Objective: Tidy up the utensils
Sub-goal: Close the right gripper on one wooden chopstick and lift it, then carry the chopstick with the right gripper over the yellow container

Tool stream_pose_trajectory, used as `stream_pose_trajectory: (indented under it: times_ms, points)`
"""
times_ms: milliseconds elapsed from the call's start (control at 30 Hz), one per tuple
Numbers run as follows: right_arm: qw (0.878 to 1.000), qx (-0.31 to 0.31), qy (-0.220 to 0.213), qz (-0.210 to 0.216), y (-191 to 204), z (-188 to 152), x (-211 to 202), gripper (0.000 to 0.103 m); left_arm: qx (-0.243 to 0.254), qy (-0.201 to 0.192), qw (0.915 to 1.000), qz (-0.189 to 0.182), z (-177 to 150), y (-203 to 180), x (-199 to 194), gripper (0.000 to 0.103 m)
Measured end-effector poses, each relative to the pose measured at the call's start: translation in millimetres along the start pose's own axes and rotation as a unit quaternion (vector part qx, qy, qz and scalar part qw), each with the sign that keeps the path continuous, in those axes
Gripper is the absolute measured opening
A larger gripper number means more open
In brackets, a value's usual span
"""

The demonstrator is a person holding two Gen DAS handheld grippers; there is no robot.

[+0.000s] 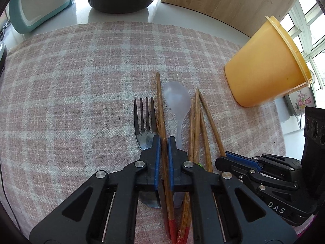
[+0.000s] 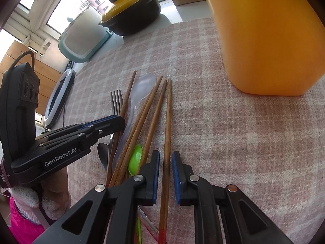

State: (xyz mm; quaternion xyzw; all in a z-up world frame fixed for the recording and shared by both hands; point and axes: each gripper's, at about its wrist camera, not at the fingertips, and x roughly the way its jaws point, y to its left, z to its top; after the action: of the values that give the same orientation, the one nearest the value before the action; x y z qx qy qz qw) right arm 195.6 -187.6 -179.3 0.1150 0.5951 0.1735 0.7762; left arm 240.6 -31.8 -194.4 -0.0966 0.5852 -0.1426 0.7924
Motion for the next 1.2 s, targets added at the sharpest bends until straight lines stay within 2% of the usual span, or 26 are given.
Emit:
stream_pose_trajectory:
  times_ms: [67,300,567,833,1067,1200]
  points:
    - [1.0,-0.008,0.0,-0.003,3,0,0,0.005,-0.008,-0.006,0.9999,-0.008,-1,2,-4,0.004]
    - [0.999,-0.029,-0.012,0.01,8,-6,-16,0.004,-0.026,-0.038,0.9989,-0.009,-8,7,-27,0.004]
    - [0.997,-0.036,-0.051,0.045,9,-15,-54,0.004,-0.046,-0.087,0.9948,-0.026,-27,7,-74,0.004]
    - [0.99,-0.042,-0.124,0.051,10,-25,-106,0.004,-0.022,-0.148,0.9876,-0.047,-23,-18,-126,0.004]
    - [0.98,-0.024,-0.195,0.04,-5,-23,-152,0.004,0.0,-0.215,0.9751,-0.054,-12,-46,-163,0.004]
    - [0.973,-0.01,-0.231,0.024,-18,-17,-175,0.004,0.002,-0.238,0.9693,-0.06,-5,-57,-172,0.004]
